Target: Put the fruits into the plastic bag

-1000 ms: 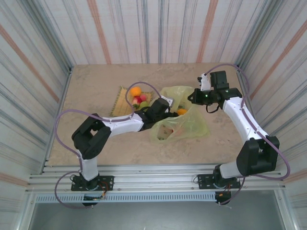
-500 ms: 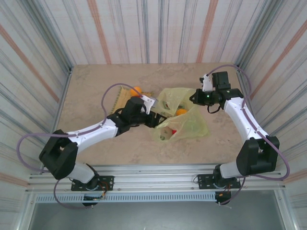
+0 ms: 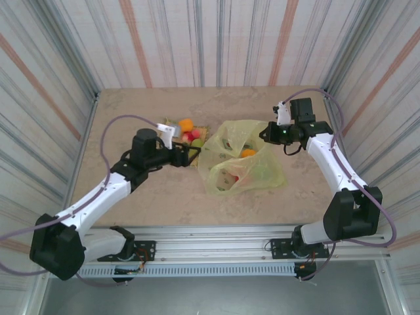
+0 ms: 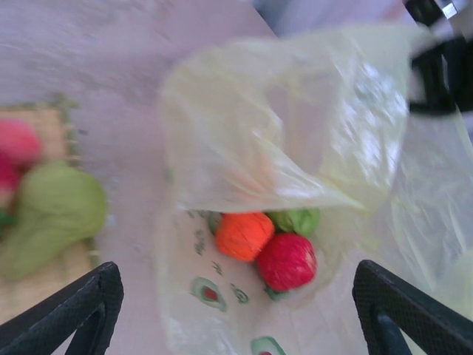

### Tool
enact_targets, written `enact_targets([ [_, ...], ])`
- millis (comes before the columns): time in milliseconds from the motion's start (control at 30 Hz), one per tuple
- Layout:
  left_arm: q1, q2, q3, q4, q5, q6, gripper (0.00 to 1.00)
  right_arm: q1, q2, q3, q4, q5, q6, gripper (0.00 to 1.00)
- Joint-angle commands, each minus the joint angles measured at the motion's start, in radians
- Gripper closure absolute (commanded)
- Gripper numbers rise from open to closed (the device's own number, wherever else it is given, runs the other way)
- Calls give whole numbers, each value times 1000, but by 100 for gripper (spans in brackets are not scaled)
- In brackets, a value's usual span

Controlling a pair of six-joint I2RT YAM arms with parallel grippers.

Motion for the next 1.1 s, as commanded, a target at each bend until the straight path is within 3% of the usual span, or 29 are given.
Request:
enact_targets([
  [0,76,5,0,-49,-94,-110,14,-3,-22,2,-12,9,-26,100],
  [100,112,87,76,-97,-143,-92,13,1,-17,7,-11,5,-23,100],
  [467,113,502,403,-204,-347,58,6,26,-5,20,2,3,-17,100],
  [767,114,765,644,-270,-383,101,1,26,6,22,8,-3,-18,100],
  [1067,115,927,805,-328,-404,109,2,19,9,20,7,-2,-22,100],
])
